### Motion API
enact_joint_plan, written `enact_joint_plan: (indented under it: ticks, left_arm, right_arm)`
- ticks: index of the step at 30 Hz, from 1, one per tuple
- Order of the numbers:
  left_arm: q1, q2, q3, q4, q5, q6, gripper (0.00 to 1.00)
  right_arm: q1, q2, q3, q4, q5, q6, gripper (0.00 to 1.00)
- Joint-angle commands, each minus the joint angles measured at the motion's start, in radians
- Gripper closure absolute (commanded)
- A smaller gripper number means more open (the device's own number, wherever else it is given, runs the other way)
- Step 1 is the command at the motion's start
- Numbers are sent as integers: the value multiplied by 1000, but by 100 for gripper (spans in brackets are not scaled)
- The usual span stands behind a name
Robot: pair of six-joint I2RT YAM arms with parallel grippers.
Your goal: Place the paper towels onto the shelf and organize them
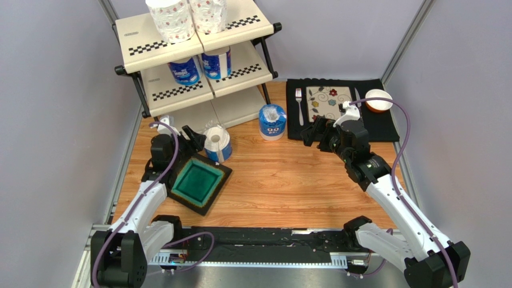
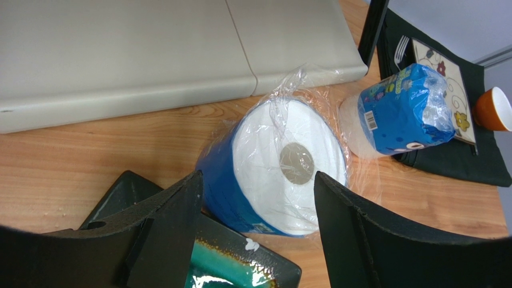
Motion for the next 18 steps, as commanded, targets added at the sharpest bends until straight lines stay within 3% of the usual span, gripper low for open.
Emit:
enact_joint_plan:
  ticks: [1,18]
  left_arm:
    - [-10,30,48,77,14,27,24]
    - [-50,177,88,74,-28,134,24]
  right_arm:
    - [-1,-16,18,11,26,-37,3]
    - [1,-13,21,2,46,-75,3]
